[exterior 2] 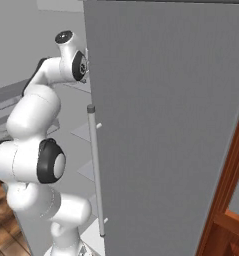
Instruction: Take the eggplant and chicken drumstick from the highest rack and move them to the second highest rack where the eggplant and bell pepper are located, to maximize freezer space. Close the freezer door after rearranging.
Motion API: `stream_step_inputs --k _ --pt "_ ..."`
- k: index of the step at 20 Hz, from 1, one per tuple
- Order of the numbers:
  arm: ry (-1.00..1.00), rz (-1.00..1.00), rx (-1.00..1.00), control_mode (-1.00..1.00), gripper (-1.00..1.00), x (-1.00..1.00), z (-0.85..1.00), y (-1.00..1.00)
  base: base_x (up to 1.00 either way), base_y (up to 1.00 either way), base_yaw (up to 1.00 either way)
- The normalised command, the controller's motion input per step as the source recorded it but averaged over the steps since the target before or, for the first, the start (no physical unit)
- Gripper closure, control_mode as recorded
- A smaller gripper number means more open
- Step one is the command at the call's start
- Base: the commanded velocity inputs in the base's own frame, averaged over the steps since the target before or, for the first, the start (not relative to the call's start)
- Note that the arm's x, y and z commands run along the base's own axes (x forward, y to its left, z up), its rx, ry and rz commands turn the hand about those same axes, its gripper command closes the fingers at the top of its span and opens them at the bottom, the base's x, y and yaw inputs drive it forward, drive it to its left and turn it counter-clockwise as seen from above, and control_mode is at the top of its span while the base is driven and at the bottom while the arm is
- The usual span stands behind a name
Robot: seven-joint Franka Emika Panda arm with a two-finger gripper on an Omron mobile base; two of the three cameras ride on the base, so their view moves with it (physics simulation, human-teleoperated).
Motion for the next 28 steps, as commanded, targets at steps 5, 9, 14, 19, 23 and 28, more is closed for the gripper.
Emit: stream_step_inputs --k 5,9,14,19,23,28 --pt "0.02 0.08 0.0 -1.0 -1.0 0.67 -0.05 -0.12 0.0 0.0 0.0" --pt "0.0 0.08 0.0 -1.0 -1.0 0.63 -0.13 -0.15 0.0 0.0 0.0" --pt "0.06 0.05 0.0 -1.0 -1.0 0.56 -0.26 -0.06 0.0 0.0 0.0" --pt "0.1 0.02 -0.02 -1.0 -1.0 0.35 -0.34 -0.02 0.0 0.0 0.0" --pt "0.01 0.0 -0.02 -1.0 -1.0 -0.01 -0.53 -0.01 0.0 0.0 0.0" --pt "0.0 0.0 0.0 -1.0 1.0 -0.01 -0.56 0.0 0.0 0.0 0.0"
